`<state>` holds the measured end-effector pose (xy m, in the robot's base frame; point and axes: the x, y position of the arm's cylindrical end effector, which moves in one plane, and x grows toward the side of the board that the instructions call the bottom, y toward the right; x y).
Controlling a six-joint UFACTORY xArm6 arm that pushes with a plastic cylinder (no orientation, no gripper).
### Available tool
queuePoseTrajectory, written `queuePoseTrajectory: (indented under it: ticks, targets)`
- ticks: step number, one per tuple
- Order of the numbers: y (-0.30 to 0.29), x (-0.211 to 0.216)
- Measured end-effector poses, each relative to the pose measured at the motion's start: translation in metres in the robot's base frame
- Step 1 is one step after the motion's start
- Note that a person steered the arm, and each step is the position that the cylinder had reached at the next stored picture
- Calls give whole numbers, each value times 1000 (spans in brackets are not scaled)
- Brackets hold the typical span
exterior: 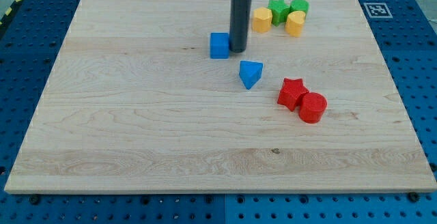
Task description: Push the blue triangle towards the blue cube
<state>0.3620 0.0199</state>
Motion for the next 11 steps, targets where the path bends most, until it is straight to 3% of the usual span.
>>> queuePoseTrajectory:
  ticks: [1,3,5,7,11]
  targets:
    - [-14,0]
    - [53,0]
    - [97,67]
    - [80,93]
    - [36,78]
